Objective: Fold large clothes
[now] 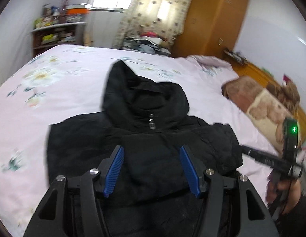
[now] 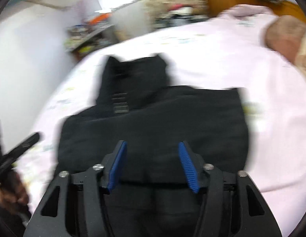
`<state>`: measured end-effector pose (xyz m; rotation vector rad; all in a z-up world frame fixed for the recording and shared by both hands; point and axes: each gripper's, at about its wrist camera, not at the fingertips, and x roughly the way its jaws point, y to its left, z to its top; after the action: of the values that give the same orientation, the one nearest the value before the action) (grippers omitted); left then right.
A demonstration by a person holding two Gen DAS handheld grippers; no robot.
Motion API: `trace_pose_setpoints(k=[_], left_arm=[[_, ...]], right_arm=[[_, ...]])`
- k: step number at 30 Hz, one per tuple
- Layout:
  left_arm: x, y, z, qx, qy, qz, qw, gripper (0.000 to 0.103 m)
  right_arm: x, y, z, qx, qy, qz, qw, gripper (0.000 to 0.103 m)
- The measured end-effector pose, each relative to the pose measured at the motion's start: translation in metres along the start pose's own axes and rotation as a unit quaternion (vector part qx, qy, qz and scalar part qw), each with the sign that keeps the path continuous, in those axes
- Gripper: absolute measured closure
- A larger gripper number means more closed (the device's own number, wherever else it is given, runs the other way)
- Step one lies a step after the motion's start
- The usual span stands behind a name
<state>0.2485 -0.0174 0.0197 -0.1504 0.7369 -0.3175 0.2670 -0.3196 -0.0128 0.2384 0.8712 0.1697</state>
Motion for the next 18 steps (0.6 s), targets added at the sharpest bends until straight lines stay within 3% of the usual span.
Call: trace_pose_setpoints(k=[2,5,11,14,18], left_arm=[[0.032,-0.009,-0.006,0.023,0.027,0.012,0.9993,0.064],[0.079,0.002,-0.029,0.031,0.081,0.061,0.9944,0.074],[0.09,0.023,-0.053,0.017,0.079,0.071,0.9942,0.074],[0.091,0.023,-0.054,0.022,0.082,0.079,0.9933,0.074],[0.073,0.024,-0.043,0.008,0.09,0.073,0.9932,0.075]], right_arm=[[0.008,-0.025,0.003,0.009,-0.001,-0.034,0.999,0.069],[0.026,-0.042,0.002,0.021,0.011,-0.05,0.998,0.072],[0.09,-0.044,-0.024,0.004,0.053,-0.035,0.998,0.072],[0.094,-0.051,-0.026,0.027,0.048,-0.023,0.998,0.073],[0.071,-0.046,-0.016,0.007,0.05,-0.033,0.998,0.074]])
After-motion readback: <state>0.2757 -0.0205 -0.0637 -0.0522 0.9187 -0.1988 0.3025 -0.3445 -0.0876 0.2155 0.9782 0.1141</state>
